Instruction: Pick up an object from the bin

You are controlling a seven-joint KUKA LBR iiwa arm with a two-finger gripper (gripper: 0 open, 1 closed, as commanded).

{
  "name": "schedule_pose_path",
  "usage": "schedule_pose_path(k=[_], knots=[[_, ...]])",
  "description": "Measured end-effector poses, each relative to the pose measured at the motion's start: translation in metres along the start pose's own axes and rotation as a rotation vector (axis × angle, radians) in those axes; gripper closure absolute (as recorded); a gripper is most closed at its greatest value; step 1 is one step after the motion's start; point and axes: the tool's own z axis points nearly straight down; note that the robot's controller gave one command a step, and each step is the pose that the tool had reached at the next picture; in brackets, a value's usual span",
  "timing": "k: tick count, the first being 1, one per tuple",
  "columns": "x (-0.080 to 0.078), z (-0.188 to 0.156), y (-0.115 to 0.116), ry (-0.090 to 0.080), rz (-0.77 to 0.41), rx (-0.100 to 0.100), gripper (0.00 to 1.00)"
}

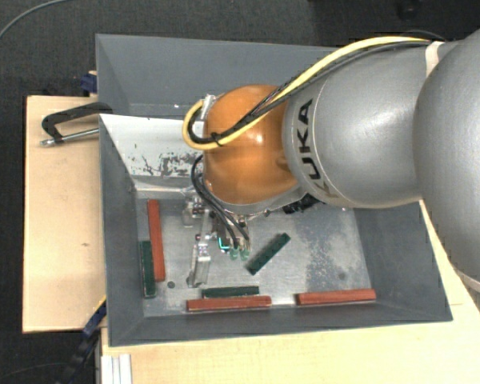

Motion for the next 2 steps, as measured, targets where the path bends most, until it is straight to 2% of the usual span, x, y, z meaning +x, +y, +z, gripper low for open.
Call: schedule_pose_path(k=[1, 2], knots=[[-0.033, 0.069, -0.090, -0.005, -0.353, 0.003, 0.00], [-0.030, 0.098, -0.140, -0.007, -0.542, 0.002, 0.00]])
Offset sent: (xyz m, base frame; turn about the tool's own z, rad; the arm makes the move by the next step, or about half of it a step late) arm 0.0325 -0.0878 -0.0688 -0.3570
